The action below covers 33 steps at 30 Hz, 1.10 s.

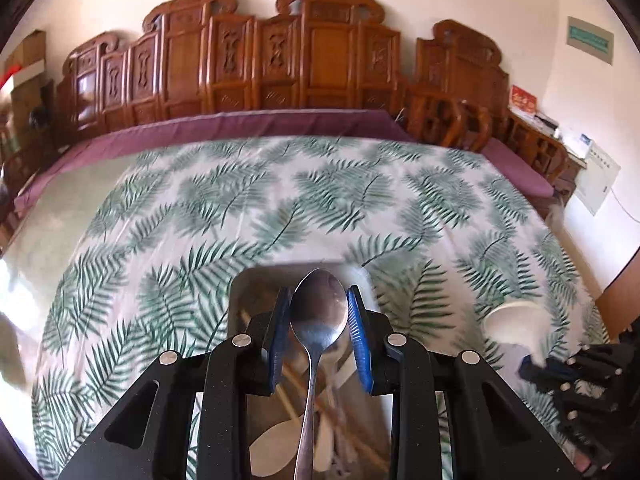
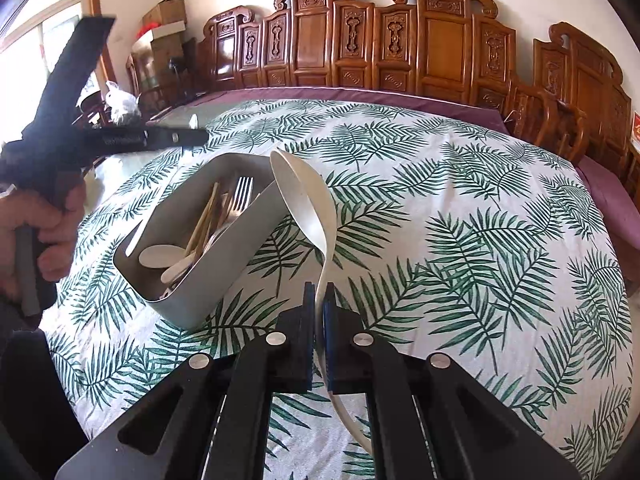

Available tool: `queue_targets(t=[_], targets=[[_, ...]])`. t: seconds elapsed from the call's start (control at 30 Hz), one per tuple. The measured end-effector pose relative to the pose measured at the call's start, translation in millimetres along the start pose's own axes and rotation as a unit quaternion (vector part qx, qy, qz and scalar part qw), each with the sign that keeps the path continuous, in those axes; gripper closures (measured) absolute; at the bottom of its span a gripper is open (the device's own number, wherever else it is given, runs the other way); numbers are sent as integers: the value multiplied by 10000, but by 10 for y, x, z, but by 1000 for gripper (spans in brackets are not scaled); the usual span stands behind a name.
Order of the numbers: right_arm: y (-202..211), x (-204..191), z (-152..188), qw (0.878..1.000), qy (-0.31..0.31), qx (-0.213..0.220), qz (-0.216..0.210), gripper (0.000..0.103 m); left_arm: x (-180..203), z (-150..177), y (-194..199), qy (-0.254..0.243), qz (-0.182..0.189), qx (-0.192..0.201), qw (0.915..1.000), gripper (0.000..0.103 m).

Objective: Organize utensils
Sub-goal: 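Lift the metal spoon over the grey tray with the left tool, then lower the metal spoon into the grey tray and open the left tool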

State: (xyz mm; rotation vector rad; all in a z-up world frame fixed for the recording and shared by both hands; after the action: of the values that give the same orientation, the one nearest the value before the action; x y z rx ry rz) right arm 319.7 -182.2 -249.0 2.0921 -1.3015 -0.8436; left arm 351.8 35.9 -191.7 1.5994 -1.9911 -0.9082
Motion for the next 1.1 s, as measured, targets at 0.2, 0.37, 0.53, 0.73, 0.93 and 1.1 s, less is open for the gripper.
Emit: queue_targets(t=[0.2, 0.37, 0.53, 0.73, 0.93, 1.1], targets=[[-6, -25, -15, 10000, -79, 29, -48, 98, -82, 247, -146, 108, -59, -165, 9998, 76], [-30, -92, 1, 10000, -39, 5, -67, 98, -106, 379, -271, 125, -64, -340, 9993, 76], [-52, -176, 11, 9999, 19, -8, -106, 98, -166, 473, -323, 282, -16, -428, 9987, 76], [-57, -246, 29, 9999, 56, -30, -141, 98, -226, 517, -253, 388, -7, -427, 9983, 65], [-17, -342, 38, 9997, 32, 2, -229, 98, -257, 504, -48, 415, 11, -287, 9987, 46], [13, -454, 44, 9995, 52, 16, -297, 98, -314, 535, 136, 283, -211, -194, 9992, 25]])
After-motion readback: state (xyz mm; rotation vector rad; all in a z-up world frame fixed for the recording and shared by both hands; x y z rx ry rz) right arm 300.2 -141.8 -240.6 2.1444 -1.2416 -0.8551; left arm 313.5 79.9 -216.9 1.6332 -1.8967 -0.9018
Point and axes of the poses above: each gripper's, at about its wrist camera, not at the fingertips, and y roughly against the way its jaws point, x to its right, z to its underside, the point moved 5 cm from there along -y, roughly the way its jaws point, and after that the axes turned 12 degrees about -y, right-handed, at the moved point
